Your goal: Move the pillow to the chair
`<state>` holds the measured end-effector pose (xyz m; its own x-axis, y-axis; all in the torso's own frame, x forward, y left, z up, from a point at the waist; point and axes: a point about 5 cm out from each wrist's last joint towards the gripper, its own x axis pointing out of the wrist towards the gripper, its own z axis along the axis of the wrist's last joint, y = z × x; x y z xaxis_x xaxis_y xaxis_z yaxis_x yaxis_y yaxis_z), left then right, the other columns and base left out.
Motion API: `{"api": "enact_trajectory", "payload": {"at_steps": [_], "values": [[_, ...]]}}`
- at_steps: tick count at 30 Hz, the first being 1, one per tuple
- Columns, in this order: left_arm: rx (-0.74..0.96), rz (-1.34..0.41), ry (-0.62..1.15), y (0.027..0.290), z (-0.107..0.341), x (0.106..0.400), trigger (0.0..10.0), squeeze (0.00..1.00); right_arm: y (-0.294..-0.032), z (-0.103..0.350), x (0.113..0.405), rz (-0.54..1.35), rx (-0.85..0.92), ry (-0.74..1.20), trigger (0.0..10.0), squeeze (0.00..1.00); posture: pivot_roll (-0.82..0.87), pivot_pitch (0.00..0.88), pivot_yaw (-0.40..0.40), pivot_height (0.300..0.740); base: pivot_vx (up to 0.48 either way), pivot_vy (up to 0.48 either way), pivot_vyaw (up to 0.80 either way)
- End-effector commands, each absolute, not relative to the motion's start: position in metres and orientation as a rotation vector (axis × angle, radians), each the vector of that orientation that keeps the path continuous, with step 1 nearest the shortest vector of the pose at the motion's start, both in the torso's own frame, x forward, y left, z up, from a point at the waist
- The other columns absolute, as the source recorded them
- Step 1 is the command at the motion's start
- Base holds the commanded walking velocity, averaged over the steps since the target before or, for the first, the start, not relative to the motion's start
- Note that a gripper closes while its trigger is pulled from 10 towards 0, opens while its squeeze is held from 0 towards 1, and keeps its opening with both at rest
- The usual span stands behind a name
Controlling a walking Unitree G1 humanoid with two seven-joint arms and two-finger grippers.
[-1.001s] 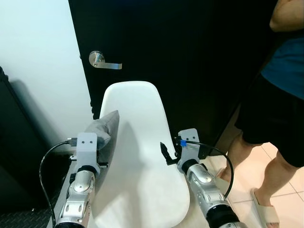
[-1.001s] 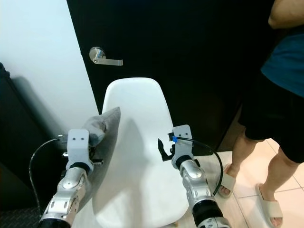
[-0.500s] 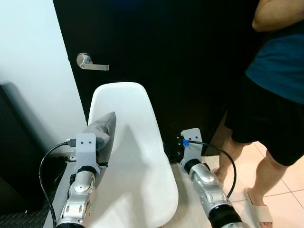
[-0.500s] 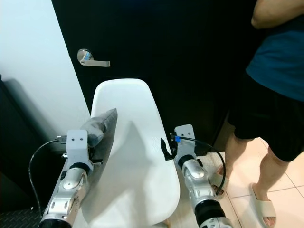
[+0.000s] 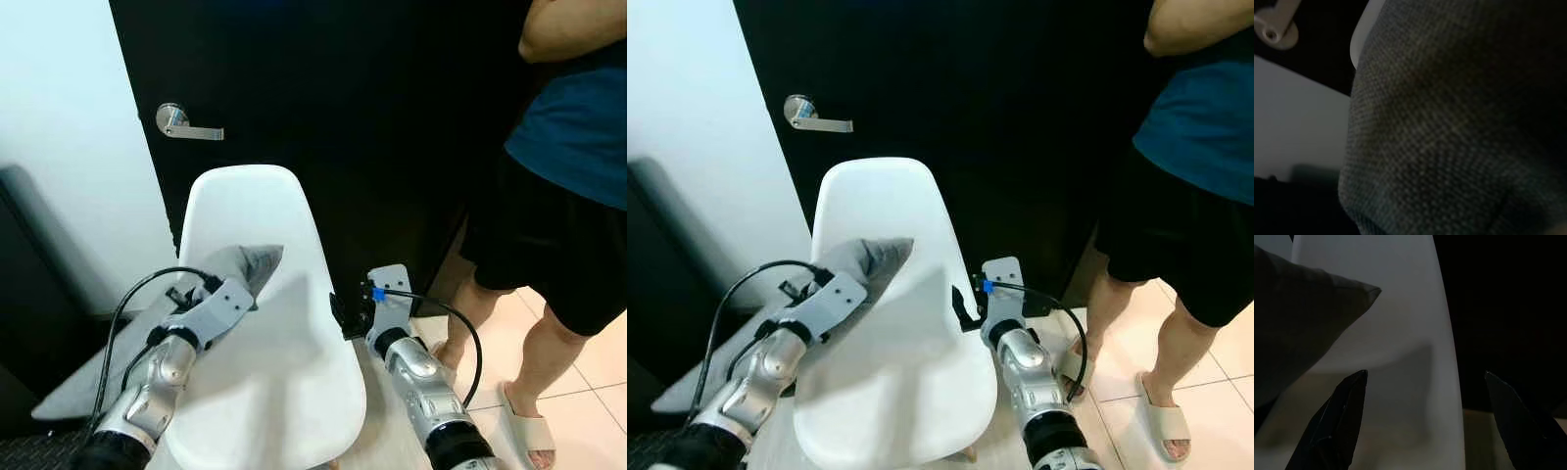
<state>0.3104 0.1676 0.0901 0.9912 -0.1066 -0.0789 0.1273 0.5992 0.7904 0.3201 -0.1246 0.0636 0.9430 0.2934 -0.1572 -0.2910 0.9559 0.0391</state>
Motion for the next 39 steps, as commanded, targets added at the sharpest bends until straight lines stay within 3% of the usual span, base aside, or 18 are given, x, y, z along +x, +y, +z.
{"api": "enact_trajectory", "payload": {"at_steps": [1, 16, 21, 24, 39], "values": [[0.958, -0.127, -0.032, 0.167, 0.099, 0.314, 10.0, 0.00, -0.125, 0.066, 0.320, 0.299, 0.042, 0.154, 10.0, 0.00, 0.07, 0.056, -0.067, 0.716, 0.000, 0.000, 0.00], [1.010, -0.206, -0.100, 0.149, 0.102, 0.318, 10.0, 0.00, -0.126, 0.064, 0.319, 0.303, 0.013, 0.163, 10.0, 0.00, 0.07, 0.048, -0.070, 0.662, 0.000, 0.000, 0.00], [1.018, -0.235, -0.107, 0.144, 0.101, 0.319, 10.0, 0.00, -0.128, 0.066, 0.320, 0.296, 0.025, 0.151, 10.0, 0.00, 0.07, 0.044, -0.065, 0.662, 0.000, 0.000, 0.00], [1.030, -0.268, -0.110, 0.141, 0.100, 0.321, 10.0, 0.00, -0.126, 0.067, 0.316, 0.365, 0.056, 0.136, 10.0, 0.00, 0.07, 0.041, -0.059, 0.662, 0.000, 0.000, 0.00], [1.149, -0.338, -0.089, 0.150, 0.091, 0.326, 10.0, 0.00, -0.152, 0.062, 0.279, 0.660, -0.200, 0.085, 10.0, 0.00, 0.07, 0.050, -0.048, 0.662, 0.000, 0.000, 0.00]]}}
